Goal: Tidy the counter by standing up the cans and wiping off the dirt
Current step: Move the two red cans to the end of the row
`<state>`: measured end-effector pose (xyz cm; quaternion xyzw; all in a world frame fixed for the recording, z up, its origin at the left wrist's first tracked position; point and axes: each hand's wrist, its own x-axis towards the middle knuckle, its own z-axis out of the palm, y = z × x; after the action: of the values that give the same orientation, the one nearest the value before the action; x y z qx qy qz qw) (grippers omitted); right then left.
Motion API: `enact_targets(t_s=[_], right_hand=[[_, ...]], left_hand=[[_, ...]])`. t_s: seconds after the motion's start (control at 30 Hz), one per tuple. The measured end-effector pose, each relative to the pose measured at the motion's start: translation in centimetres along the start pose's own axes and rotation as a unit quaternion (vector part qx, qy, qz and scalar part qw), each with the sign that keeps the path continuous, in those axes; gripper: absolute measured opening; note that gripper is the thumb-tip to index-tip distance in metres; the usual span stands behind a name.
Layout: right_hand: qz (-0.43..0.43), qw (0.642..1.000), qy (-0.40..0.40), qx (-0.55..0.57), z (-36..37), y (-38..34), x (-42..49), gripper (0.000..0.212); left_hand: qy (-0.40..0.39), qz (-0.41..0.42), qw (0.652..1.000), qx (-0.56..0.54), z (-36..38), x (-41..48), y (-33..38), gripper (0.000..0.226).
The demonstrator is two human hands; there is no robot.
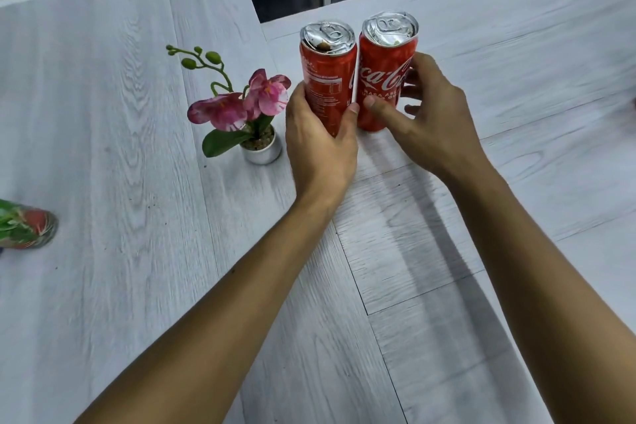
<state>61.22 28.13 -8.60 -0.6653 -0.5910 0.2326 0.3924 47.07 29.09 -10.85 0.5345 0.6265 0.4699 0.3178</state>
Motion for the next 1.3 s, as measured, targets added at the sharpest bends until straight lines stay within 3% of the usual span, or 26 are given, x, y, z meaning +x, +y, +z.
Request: enact_targets(t_s=[0.77, 1.3], right_hand=[[0.027, 0.998, 0.052, 0.02, -0.8, -0.3, -6.1, 0.068], [0.011, 0.998, 0.031, 0.047, 2.9, -4.2, -16.6, 0.066]], left_hand=[[-0.053, 0.037, 0.998, -0.025, -3.4, -3.5, -0.4, 0.055], [-0.074, 0.045, 0.995, -0.052, -15.1, -10.6, -3.7, 0.052]])
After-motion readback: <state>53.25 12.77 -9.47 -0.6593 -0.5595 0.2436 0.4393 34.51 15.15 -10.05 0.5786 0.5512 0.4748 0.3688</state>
